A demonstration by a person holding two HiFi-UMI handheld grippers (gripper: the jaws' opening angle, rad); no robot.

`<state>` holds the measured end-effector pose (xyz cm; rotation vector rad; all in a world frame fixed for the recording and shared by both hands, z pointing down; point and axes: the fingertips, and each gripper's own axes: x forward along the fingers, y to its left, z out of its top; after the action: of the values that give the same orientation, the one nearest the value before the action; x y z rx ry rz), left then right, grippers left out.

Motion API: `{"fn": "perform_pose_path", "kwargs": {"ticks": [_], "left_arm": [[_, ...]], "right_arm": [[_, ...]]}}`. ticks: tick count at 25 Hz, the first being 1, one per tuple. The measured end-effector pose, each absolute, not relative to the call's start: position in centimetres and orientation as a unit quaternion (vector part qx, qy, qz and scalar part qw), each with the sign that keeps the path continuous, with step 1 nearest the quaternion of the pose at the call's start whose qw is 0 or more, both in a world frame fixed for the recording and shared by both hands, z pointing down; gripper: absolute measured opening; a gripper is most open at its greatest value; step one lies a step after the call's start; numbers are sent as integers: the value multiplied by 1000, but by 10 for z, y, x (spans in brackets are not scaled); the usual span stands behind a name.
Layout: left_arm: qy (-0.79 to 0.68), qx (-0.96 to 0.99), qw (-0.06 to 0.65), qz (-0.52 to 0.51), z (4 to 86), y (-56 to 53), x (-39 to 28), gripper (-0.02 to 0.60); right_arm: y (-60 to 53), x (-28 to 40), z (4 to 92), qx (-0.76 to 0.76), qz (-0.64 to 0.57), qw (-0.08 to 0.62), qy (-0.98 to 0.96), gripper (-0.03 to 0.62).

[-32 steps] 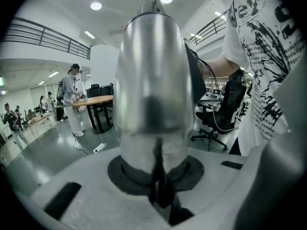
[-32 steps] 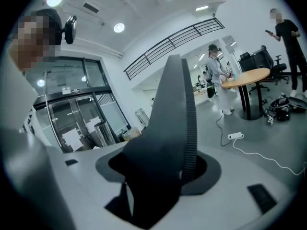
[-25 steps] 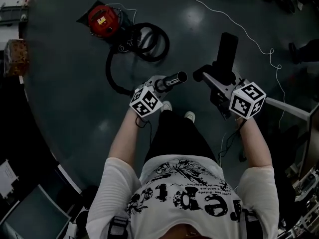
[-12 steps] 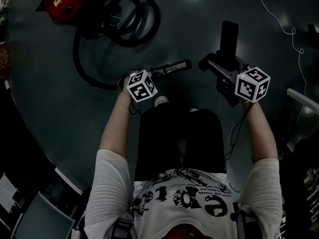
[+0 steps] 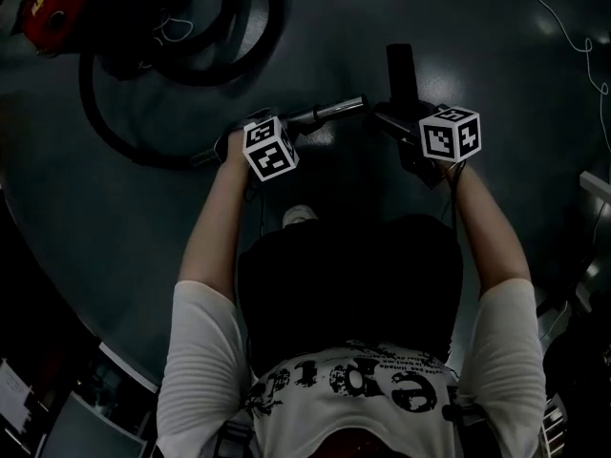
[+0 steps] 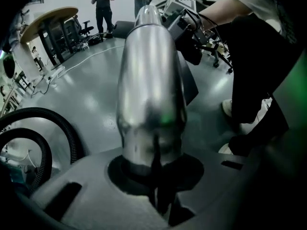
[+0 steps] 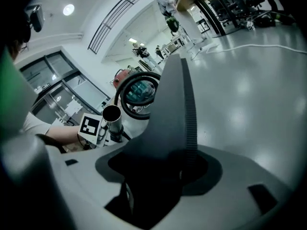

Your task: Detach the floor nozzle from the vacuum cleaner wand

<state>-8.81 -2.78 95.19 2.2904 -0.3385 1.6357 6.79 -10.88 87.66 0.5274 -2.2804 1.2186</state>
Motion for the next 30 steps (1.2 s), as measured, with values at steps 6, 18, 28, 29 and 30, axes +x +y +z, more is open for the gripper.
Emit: {"fn": "perform_pose_path", "kwargs": {"ticks": [6, 18, 28, 29, 30], "left_arm": [[-98, 770, 187, 602, 1011, -17, -86, 58], [-47, 739, 258, 621, 1060, -16, -85, 58], [-9, 747, 265, 610, 1056, 0, -80, 132], [-3, 747, 269, 608, 1053, 4, -79, 177], [4, 745, 278, 606, 1050, 9, -77, 234]], "right_arm": [[-94, 69, 942, 175, 463, 274, -824, 261], [-96, 86, 1012, 208, 524, 243, -789, 261], [-129, 127, 1019, 308, 342, 367, -808, 460], [-132, 130, 1017, 312, 328, 371, -811, 463], [-132, 133, 1015, 314, 321, 373, -812, 463]]}}
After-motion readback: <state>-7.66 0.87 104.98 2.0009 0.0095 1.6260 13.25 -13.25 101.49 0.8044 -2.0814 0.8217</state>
